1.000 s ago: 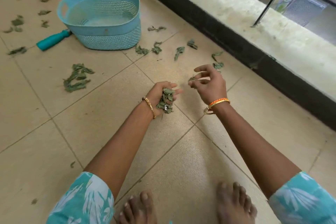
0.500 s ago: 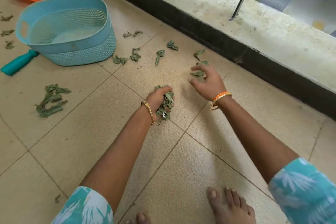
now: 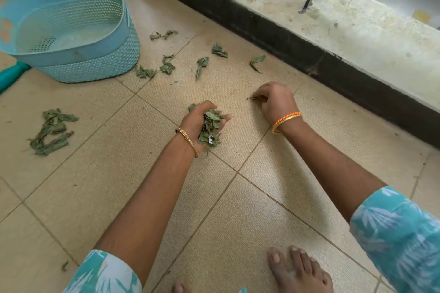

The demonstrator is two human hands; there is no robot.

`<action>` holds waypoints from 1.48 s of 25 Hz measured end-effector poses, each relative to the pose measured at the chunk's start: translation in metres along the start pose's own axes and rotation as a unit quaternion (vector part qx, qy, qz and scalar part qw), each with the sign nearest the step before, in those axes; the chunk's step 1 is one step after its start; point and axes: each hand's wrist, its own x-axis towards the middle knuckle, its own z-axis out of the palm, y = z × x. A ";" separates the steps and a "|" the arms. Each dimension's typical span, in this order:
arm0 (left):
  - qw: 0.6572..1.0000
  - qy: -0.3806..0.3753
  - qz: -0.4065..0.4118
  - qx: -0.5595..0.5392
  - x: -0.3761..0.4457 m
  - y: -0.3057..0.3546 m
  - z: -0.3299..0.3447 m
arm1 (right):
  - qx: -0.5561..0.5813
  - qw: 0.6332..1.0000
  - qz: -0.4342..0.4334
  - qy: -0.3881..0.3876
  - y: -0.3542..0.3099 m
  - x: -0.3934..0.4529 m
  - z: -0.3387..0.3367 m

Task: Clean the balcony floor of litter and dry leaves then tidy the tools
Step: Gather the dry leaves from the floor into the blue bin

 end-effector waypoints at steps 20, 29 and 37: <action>0.997 0.046 0.043 0.038 0.007 0.005 0.013 | 0.079 0.984 0.046 -0.152 0.008 0.060 -0.047; 0.996 0.077 0.018 0.046 0.001 0.005 -0.004 | 0.017 0.976 -0.084 -0.200 0.003 -0.010 -0.024; 0.995 0.075 0.018 0.060 -0.002 -0.001 -0.007 | 0.012 0.994 -0.007 -0.110 -0.018 -0.040 0.001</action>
